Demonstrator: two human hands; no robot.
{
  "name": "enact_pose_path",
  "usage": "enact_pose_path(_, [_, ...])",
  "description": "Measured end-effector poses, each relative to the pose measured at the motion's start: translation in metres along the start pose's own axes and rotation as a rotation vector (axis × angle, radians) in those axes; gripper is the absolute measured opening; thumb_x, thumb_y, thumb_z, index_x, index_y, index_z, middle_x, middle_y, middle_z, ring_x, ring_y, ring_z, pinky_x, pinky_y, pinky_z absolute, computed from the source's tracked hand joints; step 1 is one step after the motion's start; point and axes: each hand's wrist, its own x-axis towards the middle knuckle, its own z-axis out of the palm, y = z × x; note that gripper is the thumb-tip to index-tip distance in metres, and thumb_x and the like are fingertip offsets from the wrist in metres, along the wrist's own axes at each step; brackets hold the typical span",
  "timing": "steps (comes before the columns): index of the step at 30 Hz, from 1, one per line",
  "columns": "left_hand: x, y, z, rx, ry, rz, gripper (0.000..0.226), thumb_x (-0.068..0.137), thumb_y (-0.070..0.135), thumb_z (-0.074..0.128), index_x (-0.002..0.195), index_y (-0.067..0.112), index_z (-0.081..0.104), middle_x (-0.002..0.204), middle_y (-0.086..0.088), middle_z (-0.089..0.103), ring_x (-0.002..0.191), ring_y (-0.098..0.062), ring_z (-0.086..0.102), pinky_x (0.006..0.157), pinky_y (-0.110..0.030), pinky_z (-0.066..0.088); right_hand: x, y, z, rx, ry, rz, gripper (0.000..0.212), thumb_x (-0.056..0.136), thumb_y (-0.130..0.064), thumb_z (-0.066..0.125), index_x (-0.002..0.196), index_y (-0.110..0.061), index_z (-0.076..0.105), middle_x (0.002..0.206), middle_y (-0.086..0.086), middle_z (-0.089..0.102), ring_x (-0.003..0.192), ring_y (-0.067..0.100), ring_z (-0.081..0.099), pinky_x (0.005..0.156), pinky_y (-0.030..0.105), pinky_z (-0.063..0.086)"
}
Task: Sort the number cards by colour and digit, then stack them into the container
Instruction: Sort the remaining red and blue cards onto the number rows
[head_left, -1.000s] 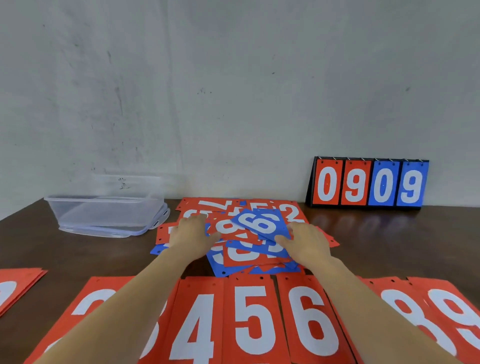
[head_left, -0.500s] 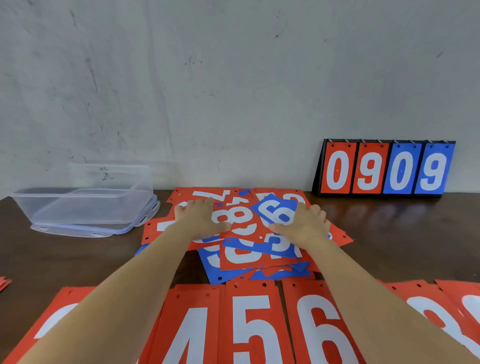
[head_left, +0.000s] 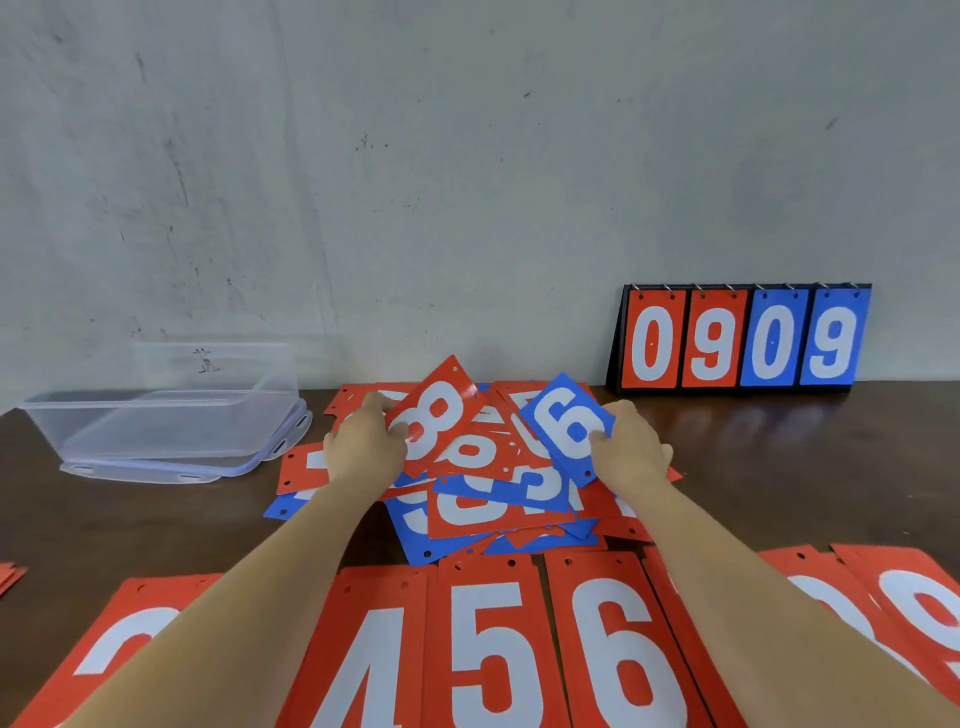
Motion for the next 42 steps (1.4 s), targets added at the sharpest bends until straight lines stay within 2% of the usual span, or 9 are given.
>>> enact_pose_path(4, [-0.007, 0.008, -0.014, -0.289, 0.02, -0.056, 0.024, 0.095, 0.02, 0.058, 0.117, 0.009, 0.056, 0.104, -0.003, 0.064, 0.088, -0.021, 0.06, 0.071, -0.03, 0.051, -0.002, 0.002, -0.01, 0.22, 0.002, 0.031, 0.006, 0.098, -0.019, 0.05, 0.098, -0.021, 0.055, 0.103, 0.002, 0.063, 0.094, 0.021, 0.055, 0.096, 0.041, 0.041])
enact_pose_path(7, [-0.014, 0.015, -0.023, -0.461, 0.023, -0.144, 0.022, 0.092, 0.02, 0.062, 0.111, 0.008, 0.06, 0.106, -0.006, 0.068, 0.091, -0.025, 0.063, 0.077, -0.035, 0.053, -0.01, 0.0, -0.022, 0.464, -0.039, 0.051, 0.008, 0.095, -0.013, 0.057, 0.089, -0.014, 0.062, 0.096, 0.007, 0.066, 0.093, 0.028, 0.062, 0.087, 0.048, 0.053])
enact_pose_path(10, [-0.025, 0.024, -0.028, -0.571, -0.033, -0.197, 0.022, 0.09, 0.014, 0.065, 0.111, 0.009, 0.063, 0.105, -0.007, 0.068, 0.093, -0.025, 0.064, 0.08, -0.036, 0.053, -0.025, -0.008, -0.035, 0.653, -0.116, 0.066, 0.007, 0.092, -0.014, 0.064, 0.092, -0.007, 0.064, 0.101, 0.009, 0.068, 0.095, 0.023, 0.066, 0.072, 0.034, 0.057])
enact_pose_path(14, [-0.047, 0.039, -0.032, -0.664, -0.091, -0.202, 0.022, 0.085, 0.001, 0.065, 0.106, 0.008, 0.065, 0.097, -0.011, 0.071, 0.084, -0.026, 0.066, 0.084, -0.04, 0.056, -0.048, -0.02, -0.046, 0.756, -0.187, 0.044, 0.009, 0.092, -0.018, 0.065, 0.088, -0.01, 0.065, 0.105, 0.01, 0.07, 0.098, 0.023, 0.067, 0.075, 0.034, 0.058])
enact_pose_path(21, [-0.084, 0.053, -0.04, -0.745, -0.184, -0.178, 0.013, 0.088, 0.003, 0.065, 0.095, 0.015, 0.066, 0.1, -0.009, 0.073, 0.09, -0.029, 0.071, 0.085, -0.048, 0.057, -0.08, -0.03, -0.058, 0.801, -0.261, -0.02, 0.027, 0.095, -0.02, 0.061, 0.103, 0.006, 0.063, 0.1, 0.006, 0.071, 0.077, 0.005, 0.066, 0.051, 0.014, 0.05])
enact_pose_path(27, [-0.109, 0.06, -0.055, -0.771, -0.149, -0.163, 0.016, 0.089, 0.002, 0.064, 0.103, 0.01, 0.064, 0.106, -0.011, 0.071, 0.092, -0.028, 0.07, 0.085, -0.044, 0.058, -0.103, -0.031, -0.08, 0.798, -0.416, -0.032, 0.017, 0.101, -0.014, 0.041, 0.117, -0.013, 0.047, 0.097, 0.007, 0.065, 0.045, 0.016, 0.062, 0.036, 0.02, 0.036])
enact_pose_path(30, [-0.121, 0.061, -0.061, -0.771, -0.126, -0.156, 0.018, 0.09, 0.003, 0.063, 0.107, 0.009, 0.061, 0.103, -0.008, 0.069, 0.09, -0.026, 0.069, 0.078, -0.036, 0.058, -0.109, -0.025, -0.084, 0.79, -0.368, -0.051, 0.022, 0.095, -0.006, 0.05, 0.116, -0.011, 0.049, 0.102, 0.009, 0.064, 0.044, 0.013, 0.059, 0.039, 0.02, 0.036])
enact_pose_path(38, [-0.142, 0.057, -0.075, -0.731, -0.071, -0.208, 0.019, 0.092, 0.007, 0.063, 0.11, 0.011, 0.059, 0.117, -0.009, 0.067, 0.103, -0.028, 0.067, 0.087, -0.042, 0.057, -0.124, -0.01, -0.101, 0.92, -0.153, -0.055, 0.008, 0.086, -0.009, 0.067, 0.082, -0.013, 0.062, 0.067, -0.001, 0.06, 0.055, 0.006, 0.054, 0.047, 0.015, 0.04])
enact_pose_path(42, [-0.148, 0.058, -0.085, -0.774, -0.065, -0.232, 0.019, 0.092, 0.009, 0.064, 0.11, 0.011, 0.06, 0.117, -0.011, 0.068, 0.098, -0.027, 0.068, 0.086, -0.044, 0.058, -0.129, -0.009, -0.115, 1.043, -0.101, 0.002, 0.01, 0.093, -0.018, 0.061, 0.084, -0.021, 0.06, 0.081, -0.002, 0.067, 0.066, 0.008, 0.064, 0.043, 0.015, 0.044])
